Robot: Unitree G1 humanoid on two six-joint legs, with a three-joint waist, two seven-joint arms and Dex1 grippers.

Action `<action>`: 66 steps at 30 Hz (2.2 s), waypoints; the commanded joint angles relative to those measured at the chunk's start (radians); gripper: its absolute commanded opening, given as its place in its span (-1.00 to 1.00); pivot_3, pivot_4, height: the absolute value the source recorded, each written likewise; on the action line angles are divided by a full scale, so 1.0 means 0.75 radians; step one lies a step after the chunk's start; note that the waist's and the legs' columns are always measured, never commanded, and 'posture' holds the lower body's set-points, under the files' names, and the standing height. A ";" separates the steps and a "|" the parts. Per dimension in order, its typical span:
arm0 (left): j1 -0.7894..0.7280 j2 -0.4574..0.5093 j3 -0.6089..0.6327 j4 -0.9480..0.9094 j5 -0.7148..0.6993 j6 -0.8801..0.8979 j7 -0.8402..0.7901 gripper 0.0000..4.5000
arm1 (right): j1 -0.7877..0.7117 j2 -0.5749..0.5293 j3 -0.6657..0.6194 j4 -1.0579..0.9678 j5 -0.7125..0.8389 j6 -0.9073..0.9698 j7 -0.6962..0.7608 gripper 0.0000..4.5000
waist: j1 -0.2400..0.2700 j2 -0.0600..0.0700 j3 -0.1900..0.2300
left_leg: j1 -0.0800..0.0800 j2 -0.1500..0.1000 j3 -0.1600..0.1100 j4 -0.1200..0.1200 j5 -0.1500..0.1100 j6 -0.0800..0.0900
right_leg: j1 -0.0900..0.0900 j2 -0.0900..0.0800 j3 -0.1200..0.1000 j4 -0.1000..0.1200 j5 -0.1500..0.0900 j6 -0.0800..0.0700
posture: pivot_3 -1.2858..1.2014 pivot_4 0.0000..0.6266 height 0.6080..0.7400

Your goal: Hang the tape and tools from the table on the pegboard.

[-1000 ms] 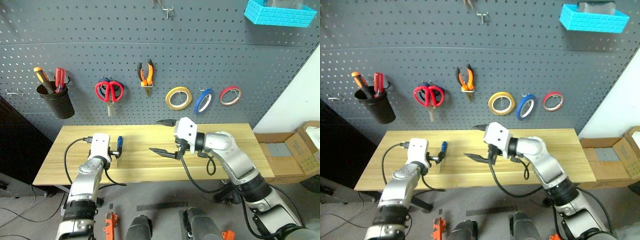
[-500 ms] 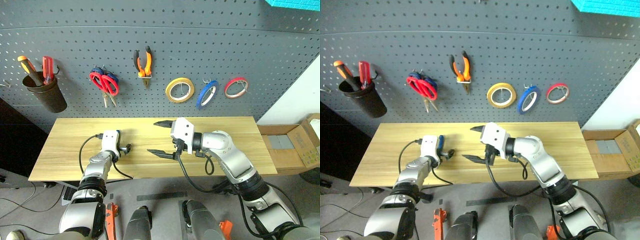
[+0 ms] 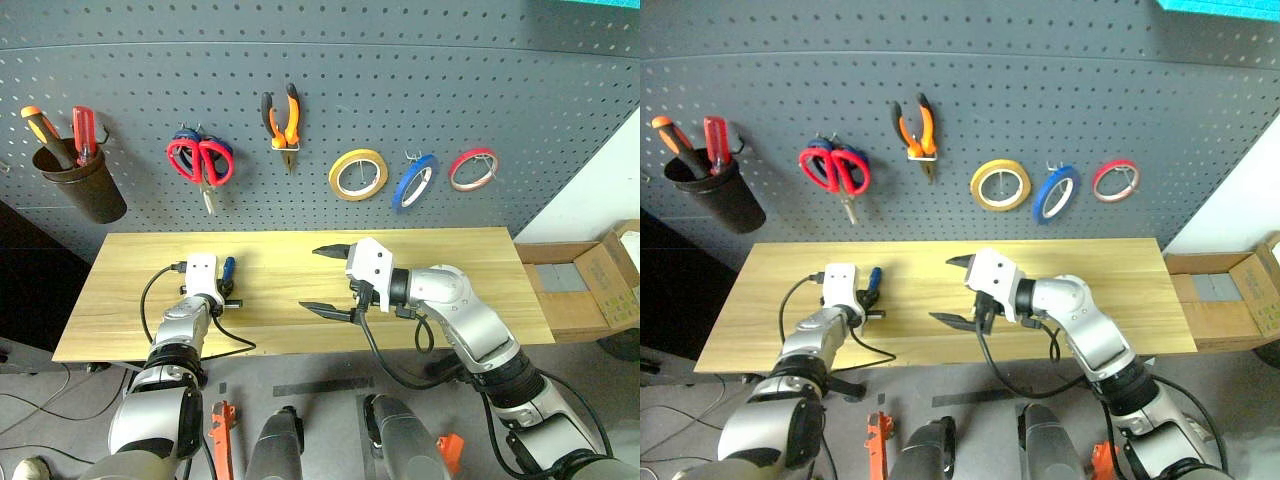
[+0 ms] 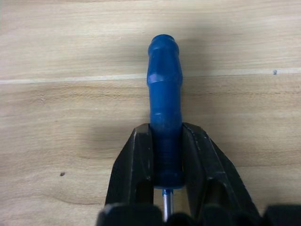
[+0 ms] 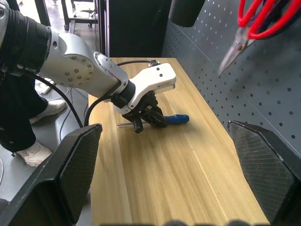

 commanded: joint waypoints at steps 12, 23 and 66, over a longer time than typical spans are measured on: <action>0.760 0.065 -0.091 -1.576 0.311 0.204 0.178 -0.76 | -0.026 0.093 -0.225 -0.129 0.348 0.152 0.017 1.00 | 0.012 -0.008 -0.016 | -0.010 0.002 -0.001 -0.006 -0.001 -0.004 | -0.014 -0.004 0.000 0.001 0.004 -0.007 | 0.00 -0.50 1.00; 0.534 0.318 0.236 -1.892 0.448 0.355 0.258 -0.76 | -0.214 0.385 -0.282 -0.026 0.419 0.159 -0.198 1.00 | 0.064 -0.012 -0.102 | -0.018 0.005 -0.003 -0.002 0.002 -0.006 | -0.020 0.003 -0.008 0.000 0.005 -0.007 | 0.08 -0.72 1.00; -0.750 0.560 -0.012 -0.005 0.280 -0.732 0.278 -0.76 | -0.347 0.507 -0.244 0.047 0.287 0.151 -0.404 1.00 | 0.077 -0.011 0.016 | -0.040 0.013 0.004 0.007 0.002 -0.005 | -0.041 0.008 -0.006 0.005 0.009 -0.008 | -0.01 -0.06 1.00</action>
